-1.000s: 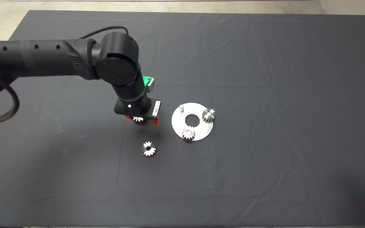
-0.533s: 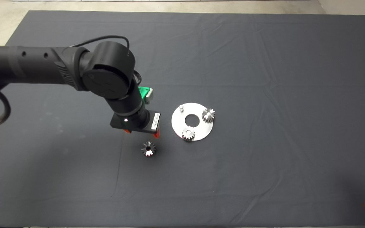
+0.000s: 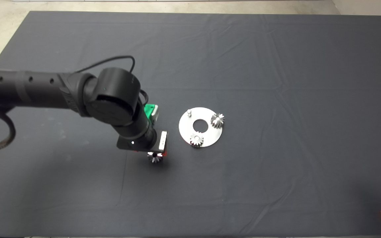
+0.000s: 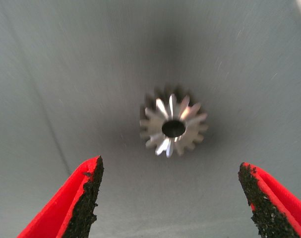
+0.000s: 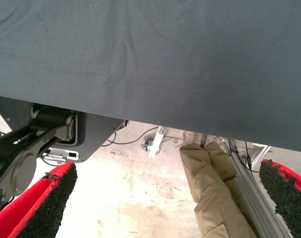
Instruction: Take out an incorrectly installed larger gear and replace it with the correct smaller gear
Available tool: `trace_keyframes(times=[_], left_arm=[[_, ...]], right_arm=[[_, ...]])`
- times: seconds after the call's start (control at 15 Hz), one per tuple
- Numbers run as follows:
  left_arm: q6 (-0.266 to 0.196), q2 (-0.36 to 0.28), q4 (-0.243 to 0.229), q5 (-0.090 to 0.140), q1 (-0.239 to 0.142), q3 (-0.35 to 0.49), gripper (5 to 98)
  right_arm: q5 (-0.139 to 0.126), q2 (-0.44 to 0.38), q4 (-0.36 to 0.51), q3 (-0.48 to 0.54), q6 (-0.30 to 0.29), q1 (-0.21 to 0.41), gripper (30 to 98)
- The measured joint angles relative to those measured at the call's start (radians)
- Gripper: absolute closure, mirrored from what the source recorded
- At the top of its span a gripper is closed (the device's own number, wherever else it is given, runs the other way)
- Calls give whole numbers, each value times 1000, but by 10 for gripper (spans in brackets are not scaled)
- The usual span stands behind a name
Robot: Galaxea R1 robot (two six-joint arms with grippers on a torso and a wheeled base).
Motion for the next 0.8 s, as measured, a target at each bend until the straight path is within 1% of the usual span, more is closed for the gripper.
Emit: trace_keyframes(times=[0.13,0.2,0.33,0.4,0.6,0.8], left_arm=[[0,-2,32,0,3,1,354],[-1,-2,47,0,11,1,354],[-1,-2,58,-1,43,0,354],[-2,-2,59,0,52,0,354],[-4,-1,77,0,56,-9,354],[-3,5,99,-1,82,-21,354]], right_arm=[[0,0,0,0,0,0,316],[0,0,0,0,0,0,316],[0,0,0,0,0,0,316],[0,0,0,0,0,0,316],[0,0,0,0,0,0,316],[0,0,0,0,0,0,316]])
